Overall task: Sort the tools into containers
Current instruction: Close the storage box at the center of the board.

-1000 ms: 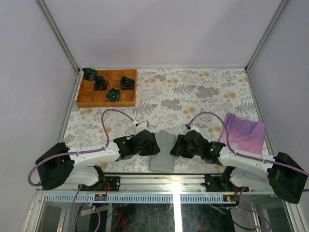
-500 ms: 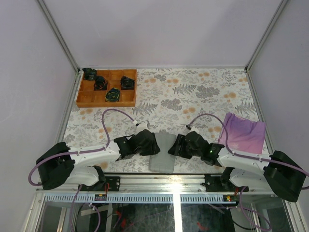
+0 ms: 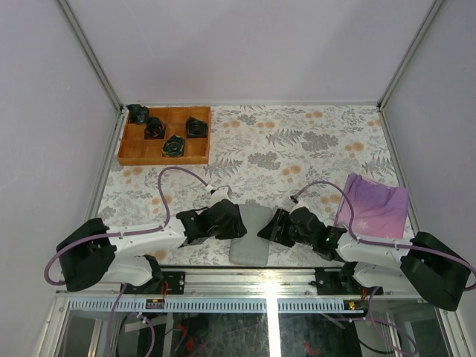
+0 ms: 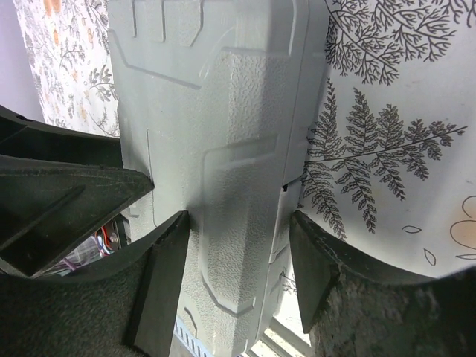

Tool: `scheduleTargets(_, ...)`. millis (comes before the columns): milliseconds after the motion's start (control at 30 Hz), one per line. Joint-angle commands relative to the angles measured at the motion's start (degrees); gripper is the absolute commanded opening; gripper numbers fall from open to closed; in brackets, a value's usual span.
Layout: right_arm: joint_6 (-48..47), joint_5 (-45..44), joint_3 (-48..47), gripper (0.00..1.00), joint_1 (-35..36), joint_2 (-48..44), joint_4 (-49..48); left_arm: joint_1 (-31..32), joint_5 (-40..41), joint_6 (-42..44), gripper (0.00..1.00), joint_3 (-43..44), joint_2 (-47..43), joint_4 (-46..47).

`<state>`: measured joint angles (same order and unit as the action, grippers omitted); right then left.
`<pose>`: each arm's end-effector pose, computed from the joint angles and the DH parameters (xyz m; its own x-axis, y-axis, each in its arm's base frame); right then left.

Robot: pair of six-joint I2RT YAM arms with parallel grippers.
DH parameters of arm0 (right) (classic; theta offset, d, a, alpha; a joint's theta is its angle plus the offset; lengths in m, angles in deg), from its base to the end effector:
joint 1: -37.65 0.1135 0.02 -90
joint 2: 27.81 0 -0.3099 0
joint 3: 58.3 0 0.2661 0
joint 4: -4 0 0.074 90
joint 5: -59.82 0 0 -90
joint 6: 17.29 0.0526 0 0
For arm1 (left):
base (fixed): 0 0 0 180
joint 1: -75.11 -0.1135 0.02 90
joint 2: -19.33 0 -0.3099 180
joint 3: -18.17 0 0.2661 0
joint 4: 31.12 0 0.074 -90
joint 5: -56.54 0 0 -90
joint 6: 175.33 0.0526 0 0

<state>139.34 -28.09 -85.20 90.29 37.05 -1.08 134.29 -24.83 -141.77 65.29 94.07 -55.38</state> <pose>0.1225 0.1637 0.1617 -0.8769 0.3632 -0.3150 -0.0200 0.6270 0.7788 0.1359 -0.2124 0.1900 -0.8908 -0.1149 -0.4396 0.1073 0.8870 -0.4492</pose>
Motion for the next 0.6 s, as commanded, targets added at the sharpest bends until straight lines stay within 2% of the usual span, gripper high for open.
scheduleTargets(0, 0.93, 4.48, 1.8, 0.57, 0.98, 3.25, -8.06, 1.57, -3.44, 0.72, 0.36, -1.67, 5.08, -0.94)
scheduleTargets(133, -0.49, 4.33, 0.94, 0.57, 1.05, 3.91, -7.16, 1.63, -3.26, 0.57, 0.36, -1.52, 5.22, -1.3)
scheduleTargets(367, -8.95, -7.62, -6.98, 0.57, 0.69, -4.08, 13.66, -0.7, -1.19, -2.14, 0.36, -3.0, 2.1, -2.05)
scheduleTargets(567, -13.73, -6.52, -10.71, 0.56, -1.71, -2.35, 15.97, -3.05, -0.37, -1.65, 0.37, -0.95, 1.71, -1.99)
